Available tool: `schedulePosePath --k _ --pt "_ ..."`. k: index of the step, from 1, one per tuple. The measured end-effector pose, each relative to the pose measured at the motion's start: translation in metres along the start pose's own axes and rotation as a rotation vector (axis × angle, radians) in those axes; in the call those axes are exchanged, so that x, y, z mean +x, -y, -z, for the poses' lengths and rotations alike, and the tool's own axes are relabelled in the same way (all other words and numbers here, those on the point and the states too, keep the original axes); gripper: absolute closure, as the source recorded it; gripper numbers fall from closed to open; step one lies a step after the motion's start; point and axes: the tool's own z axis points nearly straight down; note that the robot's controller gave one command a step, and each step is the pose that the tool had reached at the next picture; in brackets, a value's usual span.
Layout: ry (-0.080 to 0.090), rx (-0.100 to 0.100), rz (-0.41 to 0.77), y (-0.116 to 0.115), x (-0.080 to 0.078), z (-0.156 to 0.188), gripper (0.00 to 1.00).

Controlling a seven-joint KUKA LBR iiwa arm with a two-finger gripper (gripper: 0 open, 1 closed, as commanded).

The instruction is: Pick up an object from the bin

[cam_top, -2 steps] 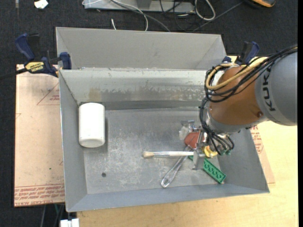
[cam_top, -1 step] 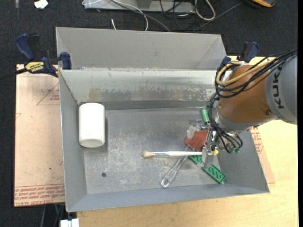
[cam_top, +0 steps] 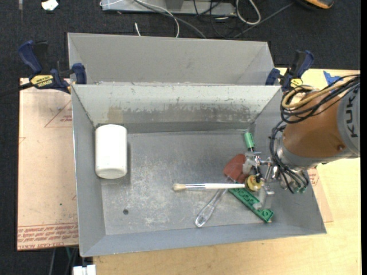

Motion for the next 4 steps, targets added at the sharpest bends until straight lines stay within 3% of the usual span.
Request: schedulePosePath --k 1,2,3,4 --pt "-0.002 0.000 0.032 -0.017 0.003 0.039 0.00" --pt "0.002 -0.002 0.050 -0.018 0.004 0.043 0.00" --pt "0.009 -0.002 0.021 -0.036 0.008 -0.013 0.00" --pt "0.009 0.002 0.027 -0.024 0.040 -0.017 1.00"
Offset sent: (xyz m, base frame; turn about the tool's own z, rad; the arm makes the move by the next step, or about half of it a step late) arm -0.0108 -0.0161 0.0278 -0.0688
